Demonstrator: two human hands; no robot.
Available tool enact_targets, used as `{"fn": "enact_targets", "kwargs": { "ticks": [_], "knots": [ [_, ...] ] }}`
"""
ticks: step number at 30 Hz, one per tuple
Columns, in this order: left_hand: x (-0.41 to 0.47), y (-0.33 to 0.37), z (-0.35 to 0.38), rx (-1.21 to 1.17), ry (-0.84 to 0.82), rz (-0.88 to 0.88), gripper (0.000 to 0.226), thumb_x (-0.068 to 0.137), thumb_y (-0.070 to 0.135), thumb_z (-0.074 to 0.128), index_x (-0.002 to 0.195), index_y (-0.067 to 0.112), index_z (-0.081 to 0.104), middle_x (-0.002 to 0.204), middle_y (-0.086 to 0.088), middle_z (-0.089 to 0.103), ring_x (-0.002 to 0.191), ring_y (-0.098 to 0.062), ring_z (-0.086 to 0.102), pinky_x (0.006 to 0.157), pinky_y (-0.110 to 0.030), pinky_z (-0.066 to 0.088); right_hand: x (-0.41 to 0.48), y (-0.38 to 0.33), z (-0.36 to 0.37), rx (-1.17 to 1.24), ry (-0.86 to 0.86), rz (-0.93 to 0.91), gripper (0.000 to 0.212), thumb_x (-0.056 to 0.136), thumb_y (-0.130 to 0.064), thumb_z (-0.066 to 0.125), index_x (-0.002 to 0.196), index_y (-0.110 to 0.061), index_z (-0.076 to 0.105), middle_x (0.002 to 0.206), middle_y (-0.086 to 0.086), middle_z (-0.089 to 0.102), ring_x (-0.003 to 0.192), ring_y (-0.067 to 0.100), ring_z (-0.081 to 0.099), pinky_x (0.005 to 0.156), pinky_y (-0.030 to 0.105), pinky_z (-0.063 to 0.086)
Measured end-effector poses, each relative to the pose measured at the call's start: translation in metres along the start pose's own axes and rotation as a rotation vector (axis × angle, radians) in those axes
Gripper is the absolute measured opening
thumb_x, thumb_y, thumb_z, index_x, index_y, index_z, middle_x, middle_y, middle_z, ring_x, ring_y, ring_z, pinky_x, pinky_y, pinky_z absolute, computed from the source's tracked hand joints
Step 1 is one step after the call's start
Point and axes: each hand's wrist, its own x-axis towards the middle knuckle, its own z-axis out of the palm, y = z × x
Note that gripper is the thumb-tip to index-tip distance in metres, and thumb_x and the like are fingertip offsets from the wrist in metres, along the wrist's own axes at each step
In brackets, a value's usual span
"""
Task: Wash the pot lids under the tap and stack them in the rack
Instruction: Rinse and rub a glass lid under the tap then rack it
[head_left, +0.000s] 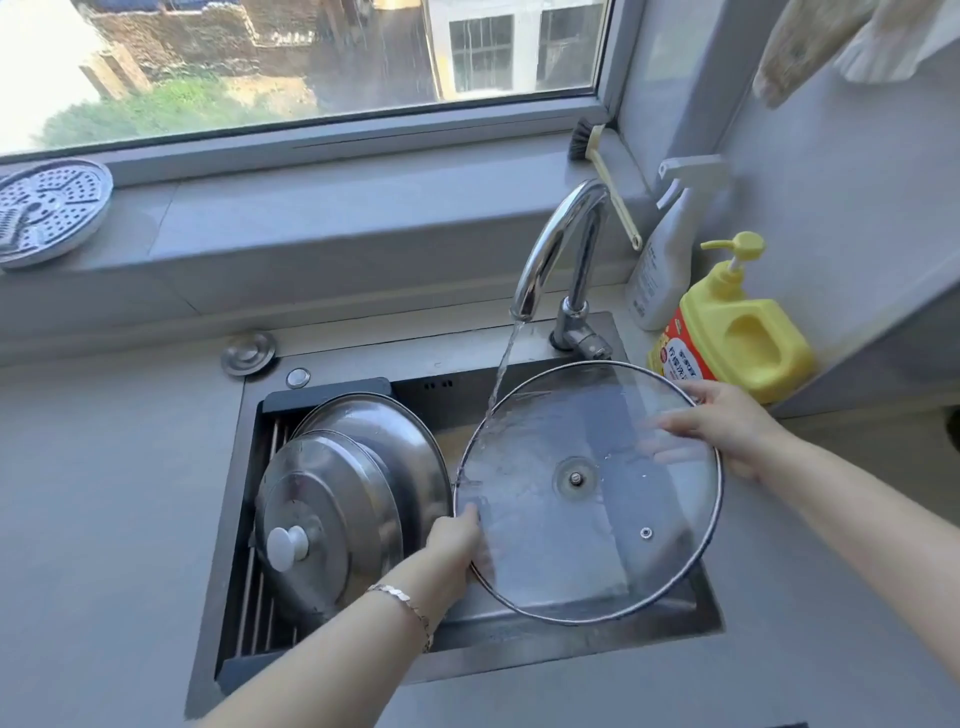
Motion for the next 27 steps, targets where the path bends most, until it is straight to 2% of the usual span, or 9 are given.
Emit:
{"fn": "enact_targets", "kwargs": {
  "ticks": [2,5,9,13,15,18,22,25,27],
  "knots": [
    [-0.001,0.003,0.007,0.241,0.000,0.006,0.034,0.095,0.025,0.045,0.111,-0.004,0.052,0.085,-0.012,0.059,0.073,-0.028,0.059,0.068,-0.030,0.046,-0.004,-0.009,0.008,-0.015,0.017,-0.024,0.040,0.082,0.018,0.051,0.115,-0.005,0.051,0.080,0.019,0.065,0.042,0.020,0.064,0.041,0.031,0.055],
    [-0.031,0.029,0.020,0.433,-0.020,0.126,0.041,0.092,0.032,0.048,0.120,0.003,0.051,0.105,-0.011,0.056,0.085,-0.024,0.055,0.071,-0.028,0.042,-0.012,-0.020,0.022,-0.118,0.065,-0.139,0.044,0.082,0.017,0.049,0.110,-0.016,0.050,0.081,0.020,0.061,0.040,0.019,0.061,0.045,0.037,0.055],
    [-0.079,0.077,0.034,0.038,-0.292,0.170,0.062,0.090,0.051,0.048,0.137,0.012,0.037,0.135,-0.013,0.044,0.115,-0.033,0.051,0.083,-0.044,0.051,-0.025,-0.022,0.050,-0.591,0.192,-0.533,0.041,0.080,0.003,0.046,0.107,-0.022,0.063,0.078,0.014,0.066,0.069,0.033,0.063,0.063,0.043,0.055],
    [-0.098,0.110,0.047,-0.077,-0.378,0.160,0.033,0.091,0.045,0.050,0.093,0.012,0.050,0.088,-0.013,0.059,0.079,-0.030,0.062,0.071,-0.043,0.052,-0.043,-0.016,0.088,-0.934,0.217,-0.728,0.044,0.084,-0.002,0.047,0.125,-0.017,0.054,0.093,0.013,0.069,0.087,0.036,0.063,0.071,0.037,0.049],
    [-0.094,0.116,0.050,-0.098,-0.278,0.193,0.028,0.093,0.034,0.051,0.078,0.012,0.046,0.078,-0.009,0.053,0.068,-0.023,0.055,0.067,-0.036,0.047,-0.049,-0.002,0.110,-1.052,0.252,-0.889,0.046,0.076,0.002,0.054,0.121,-0.008,0.058,0.085,0.011,0.071,0.073,0.031,0.068,0.058,0.031,0.050],
    [-0.075,0.108,0.038,-0.094,-0.165,0.222,0.017,0.096,0.018,0.044,0.083,0.009,0.048,0.077,-0.012,0.055,0.064,-0.023,0.055,0.067,-0.036,0.049,-0.050,0.022,0.128,-1.015,0.249,-0.964,0.048,0.064,-0.005,0.044,0.105,-0.004,0.068,0.081,0.008,0.073,0.056,0.021,0.068,0.042,0.021,0.047],
    [-0.063,0.092,0.001,-0.191,-0.229,0.157,0.016,0.099,0.022,0.039,0.098,0.016,0.054,0.086,-0.018,0.066,0.067,-0.027,0.061,0.058,-0.033,0.051,-0.051,0.052,0.135,-0.947,0.077,-0.986,0.048,0.074,-0.031,0.045,0.113,-0.013,0.067,0.113,0.008,0.068,0.097,0.023,0.067,0.073,0.031,0.058],
    [-0.060,0.088,-0.013,-0.285,-0.291,0.180,0.021,0.098,0.026,0.038,0.101,0.017,0.057,0.086,-0.017,0.067,0.057,-0.024,0.066,0.047,-0.031,0.055,-0.049,0.052,0.134,-0.733,-0.114,-0.883,0.061,0.082,-0.047,0.039,0.129,-0.010,0.053,0.137,0.002,0.048,0.126,0.008,0.034,0.108,0.021,0.030],
    [-0.058,0.088,-0.015,-0.269,-0.313,0.275,0.026,0.097,0.033,0.038,0.100,0.020,0.061,0.084,-0.015,0.069,0.067,-0.026,0.069,0.063,-0.038,0.057,-0.043,0.043,0.138,-0.651,-0.131,-0.851,0.072,0.084,-0.052,0.025,0.141,-0.011,0.036,0.149,0.000,0.030,0.131,-0.001,0.013,0.109,0.006,0.002]
  ]
}}
